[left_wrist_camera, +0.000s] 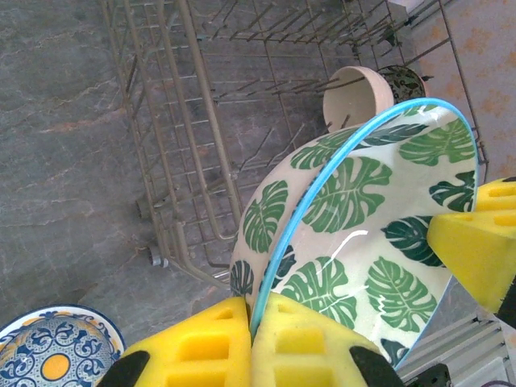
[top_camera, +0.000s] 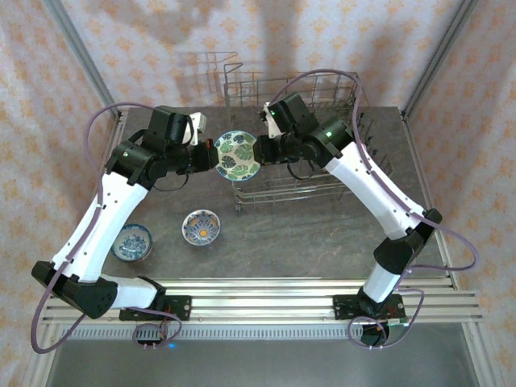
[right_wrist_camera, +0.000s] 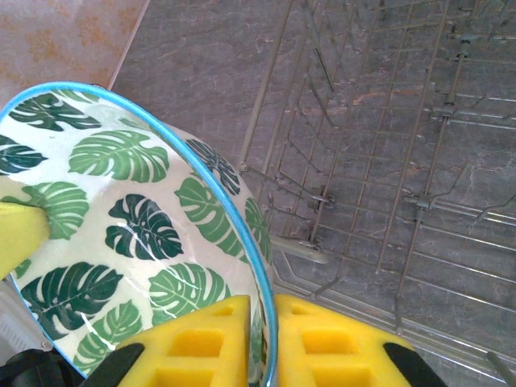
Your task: Load the bowls into the dish rack
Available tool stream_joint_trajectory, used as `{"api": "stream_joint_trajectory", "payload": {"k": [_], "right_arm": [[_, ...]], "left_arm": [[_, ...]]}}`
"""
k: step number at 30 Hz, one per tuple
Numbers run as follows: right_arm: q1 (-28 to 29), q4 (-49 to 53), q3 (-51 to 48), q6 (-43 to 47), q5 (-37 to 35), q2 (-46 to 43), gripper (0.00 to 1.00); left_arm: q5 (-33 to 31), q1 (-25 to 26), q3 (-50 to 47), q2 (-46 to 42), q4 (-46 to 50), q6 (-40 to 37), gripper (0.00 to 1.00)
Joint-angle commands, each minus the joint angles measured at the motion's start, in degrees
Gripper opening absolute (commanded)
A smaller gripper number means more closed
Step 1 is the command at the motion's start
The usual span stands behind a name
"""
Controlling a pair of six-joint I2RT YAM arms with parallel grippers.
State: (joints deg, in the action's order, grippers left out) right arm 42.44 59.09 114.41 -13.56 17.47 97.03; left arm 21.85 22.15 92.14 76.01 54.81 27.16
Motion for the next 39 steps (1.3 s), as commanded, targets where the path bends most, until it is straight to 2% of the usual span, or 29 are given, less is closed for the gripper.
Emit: {"api": "stream_joint_trajectory", "payload": {"k": [1,10,21,26,33,39], "right_arm": [[0.46,-1.09,0.2,-0.64,0.28,0.7,0.14],[0.46,-1.01,-0.68,-0.66,-0.86,0.27,0.18],[0.44,-0.04,-1.12,-1.06,-3.36,0.09,0.16],[0.46,0.15,-1.13,-1.1,-3.68,0.09,0.02],[0.46,-0.63,-1.24,-1.48,-4.95,-1.04,0.0],[0.46,-1.86,-2.08,-2.78,-7.77,-2.37,0.0]], "left_arm": [[0.35,1.16,2.68,-0.51,-4.2,1.73,0.0],[0.4,2.05,2.74,-0.19,-4.53,2.44,0.0],[0.58,2.63,2.95,-0.4,-4.89,3.12,0.0],[0.86,2.63,2.81,-0.25,-4.97,3.33,0.0],[0.61,2.65,1.93,0.16,-4.62,3.27,0.0],[0.76,2.69,2.95,0.74,-4.15,2.75,0.29]]}}
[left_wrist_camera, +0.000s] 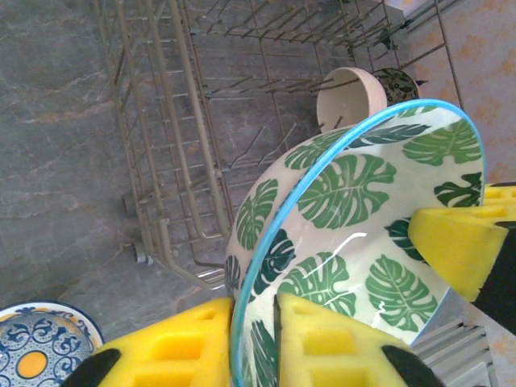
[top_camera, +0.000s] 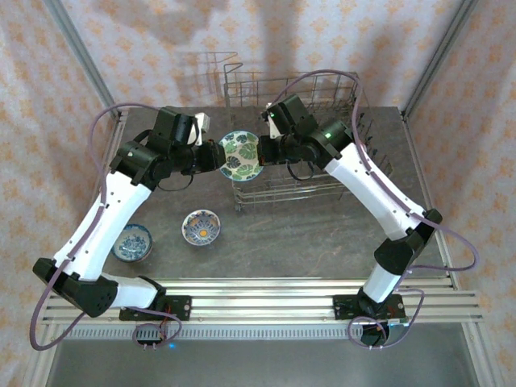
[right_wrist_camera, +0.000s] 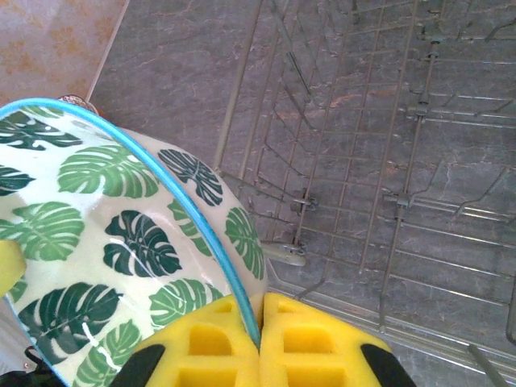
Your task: Load the bowls into the dish rack
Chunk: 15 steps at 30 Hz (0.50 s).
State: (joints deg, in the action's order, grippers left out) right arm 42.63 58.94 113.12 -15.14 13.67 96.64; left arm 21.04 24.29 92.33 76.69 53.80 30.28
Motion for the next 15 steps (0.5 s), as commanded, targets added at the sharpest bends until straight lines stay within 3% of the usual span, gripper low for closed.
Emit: {"api": "stream_joint_trajectory", "payload": {"k": [1,3,6,10,15], "right_arm": [[0.26,-1.87,-0.97,-1.69,-4.9,-2.11,0.0],[0.26,-2.15,-1.31,-2.64,-6.66,-2.48,0.0],[0.26,-3.07,-1.97,-3.85,-8.23,-2.99,0.0],[-0.37,-2.87,-2.28,-5.54,-13.38,-3.37,0.0],[-3.42,-2.91,-4.17,-8.58,-20.72,-5.66,0.0]], "left_arm": [[1.21,0.53,3.61,0.24,-2.69,-0.83,0.37],[0.98,0.49,5.35,0.58,-1.75,-1.68,0.49],[0.75,0.39,7.21,1.2,-0.94,-2.42,0.59],[-0.08,-1.03,7.83,0.92,-0.35,-3.0,0.64],[0.65,-6.57,3.28,-2.14,-1.16,-2.99,0.64]]}}
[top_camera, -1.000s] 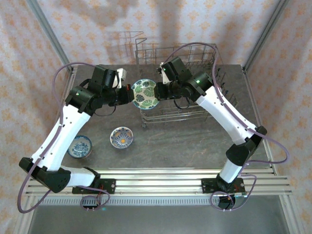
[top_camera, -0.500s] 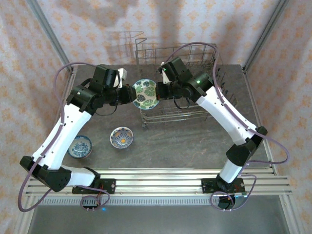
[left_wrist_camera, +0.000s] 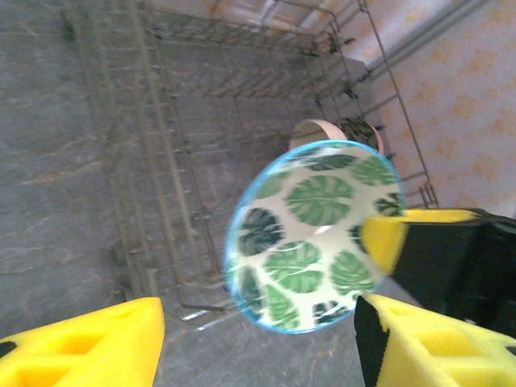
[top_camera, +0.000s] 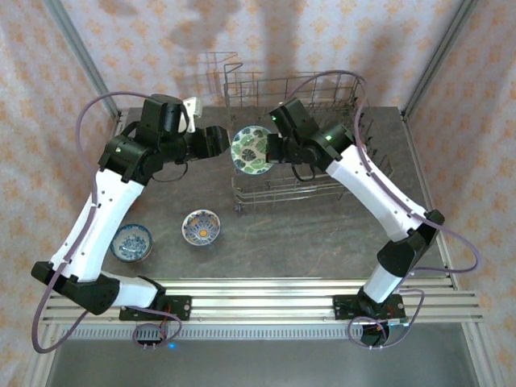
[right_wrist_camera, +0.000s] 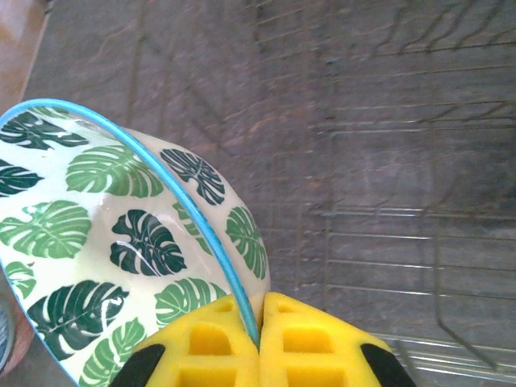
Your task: Load the bowls into the dish rack
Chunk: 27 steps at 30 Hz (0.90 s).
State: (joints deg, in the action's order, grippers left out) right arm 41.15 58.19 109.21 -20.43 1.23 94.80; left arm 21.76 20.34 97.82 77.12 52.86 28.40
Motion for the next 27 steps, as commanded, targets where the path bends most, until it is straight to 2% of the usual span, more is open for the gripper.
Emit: {"api": "stream_joint_trajectory", "payload": {"k": [1,7,13,22,27], "right_arm": [[-2.51,-1.68,-0.51,-3.88,-10.52,-4.29,0.0],[-4.4,1.44,-0.89,-6.49,-24.85,-4.48,0.0],[-4.41,9.73,3.67,-8.87,-38.09,1.86,0.0],[-4.41,15.07,8.83,-8.03,-49.92,9.29,0.0],[-4.4,17.94,13.09,-7.97,-51.75,13.35,0.0]], "left_arm": [[0.33,-3.95,-3.85,-3.22,-0.52,-1.21,0.64],[1.34,-6.73,-14.23,-4.82,-1.96,-3.08,0.62],[2.88,-6.93,-22.1,-1.71,-5.37,-3.61,0.61],[0.1,-7.44,-23.64,5.68,-5.5,-6.66,0.59],[-1.12,-7.84,-23.66,9.51,-6.1,-7.8,0.59]]}}
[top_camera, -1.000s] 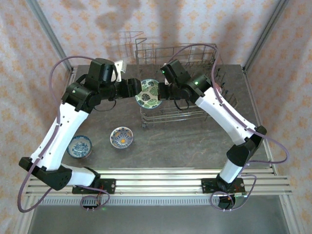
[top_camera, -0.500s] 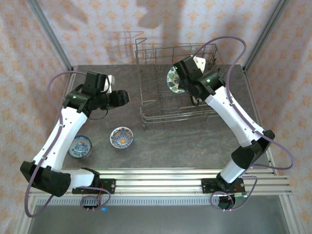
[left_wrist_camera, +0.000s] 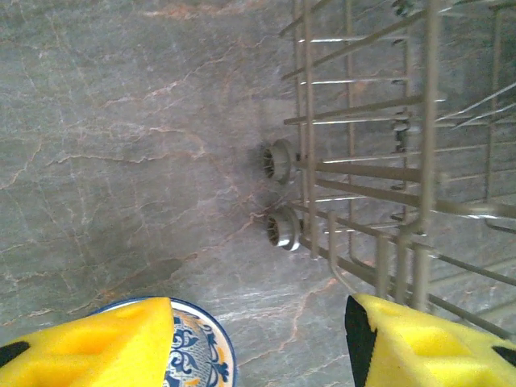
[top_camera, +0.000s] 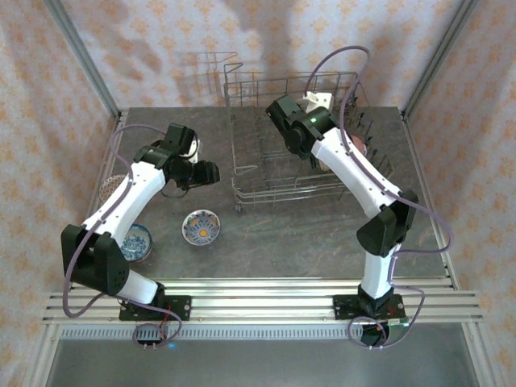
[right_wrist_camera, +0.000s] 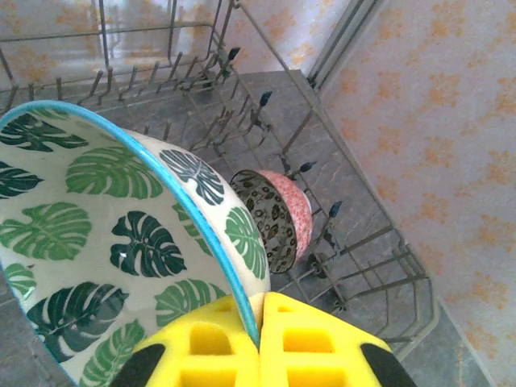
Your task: Load the bowls into the dish rack
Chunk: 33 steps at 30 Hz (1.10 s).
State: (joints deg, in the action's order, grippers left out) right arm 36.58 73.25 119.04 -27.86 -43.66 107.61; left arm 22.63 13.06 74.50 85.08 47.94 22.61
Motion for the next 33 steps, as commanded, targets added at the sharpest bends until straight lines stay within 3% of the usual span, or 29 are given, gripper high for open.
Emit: {"api": "stream_joint_trajectory", "payload": {"k": [1,15,33], "right_arm": [[0.25,3.41,3.77,-0.7,-7.16,1.27,0.0],[0.73,18.17,15.4,-4.11,-15.84,11.97,0.0],[0.16,24.36,8.95,-5.28,-20.26,10.39,0.0]], "left_arm": [[-1.99,-0.58,0.08,2.58,-1.2,-1.97,0.6],[2.77,2.98,3.11,10.98,-3.6,-2.42,0.64],[3.76,12.91,3.59,11.73,-4.97,0.33,0.65]]}}
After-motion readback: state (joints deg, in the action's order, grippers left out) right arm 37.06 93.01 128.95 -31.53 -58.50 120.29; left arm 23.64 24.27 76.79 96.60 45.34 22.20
